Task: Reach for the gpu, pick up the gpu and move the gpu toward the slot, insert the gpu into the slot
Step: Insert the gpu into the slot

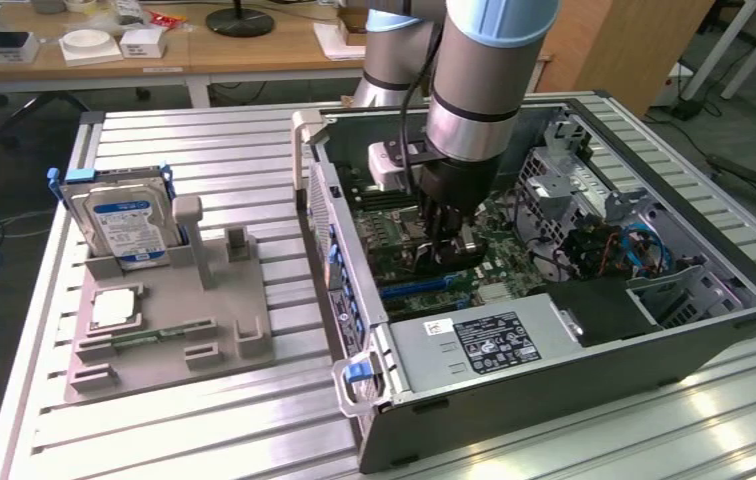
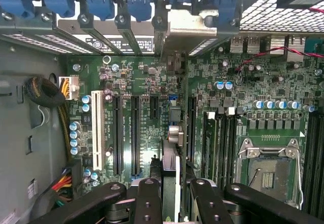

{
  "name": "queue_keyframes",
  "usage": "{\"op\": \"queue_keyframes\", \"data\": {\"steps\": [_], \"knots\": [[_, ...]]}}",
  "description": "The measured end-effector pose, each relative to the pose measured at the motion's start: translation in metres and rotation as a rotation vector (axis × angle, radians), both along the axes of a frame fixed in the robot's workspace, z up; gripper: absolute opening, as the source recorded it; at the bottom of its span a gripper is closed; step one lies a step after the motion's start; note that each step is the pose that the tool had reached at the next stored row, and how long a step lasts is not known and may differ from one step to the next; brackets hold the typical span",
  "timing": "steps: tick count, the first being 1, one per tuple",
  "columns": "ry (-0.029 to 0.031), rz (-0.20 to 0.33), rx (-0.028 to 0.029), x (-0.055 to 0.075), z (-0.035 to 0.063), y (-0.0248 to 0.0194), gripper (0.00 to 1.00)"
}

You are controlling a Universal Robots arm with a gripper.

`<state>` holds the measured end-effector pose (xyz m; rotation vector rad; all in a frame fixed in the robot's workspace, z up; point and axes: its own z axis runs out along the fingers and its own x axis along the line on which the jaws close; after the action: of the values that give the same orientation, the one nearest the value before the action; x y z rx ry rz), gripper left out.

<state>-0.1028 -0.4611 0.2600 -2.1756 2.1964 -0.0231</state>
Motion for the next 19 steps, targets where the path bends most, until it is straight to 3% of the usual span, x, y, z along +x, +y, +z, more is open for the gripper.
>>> {"op": "queue_keyframes", "data": {"steps": [19], "knots": [[0.0000, 0.000, 0.0001, -0.006, -0.0121, 0.0000, 0.27]]}}
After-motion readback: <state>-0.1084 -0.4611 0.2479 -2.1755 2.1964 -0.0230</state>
